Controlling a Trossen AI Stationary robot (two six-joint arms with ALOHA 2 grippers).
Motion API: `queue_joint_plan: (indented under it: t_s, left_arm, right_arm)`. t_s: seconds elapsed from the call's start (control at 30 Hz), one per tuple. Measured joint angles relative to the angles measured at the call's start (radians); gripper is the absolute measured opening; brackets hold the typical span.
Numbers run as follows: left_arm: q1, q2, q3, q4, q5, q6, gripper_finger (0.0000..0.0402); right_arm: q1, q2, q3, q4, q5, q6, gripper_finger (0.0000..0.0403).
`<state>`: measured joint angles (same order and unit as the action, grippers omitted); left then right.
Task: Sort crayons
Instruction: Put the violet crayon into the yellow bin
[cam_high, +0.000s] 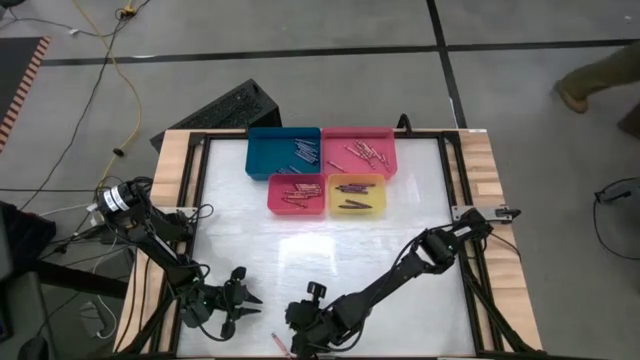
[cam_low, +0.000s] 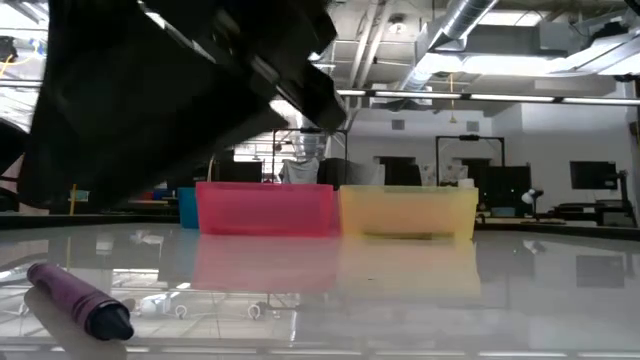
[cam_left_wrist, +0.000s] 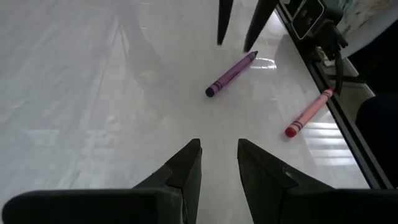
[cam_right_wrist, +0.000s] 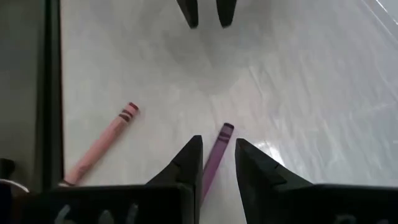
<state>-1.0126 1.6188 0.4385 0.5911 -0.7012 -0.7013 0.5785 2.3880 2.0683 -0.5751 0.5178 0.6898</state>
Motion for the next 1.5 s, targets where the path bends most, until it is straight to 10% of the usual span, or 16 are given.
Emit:
queue_joint_plan:
  t_s: [0.83, 1.5]
  left_arm:
    - [0.0, 0.0, 0.0, -0.006, -0.005, -0.001, 0.0094]
    - [0.0, 0.0, 0.0, -0.009, -0.02, -0.002, 0.0094]
  right_arm:
    - [0.011, 0.08, -0.022, 0.022, -0.024, 0.122, 0.0087]
    - [0.01, 0.083, -0.024, -0.033, -0.017, 0.148, 0.0004]
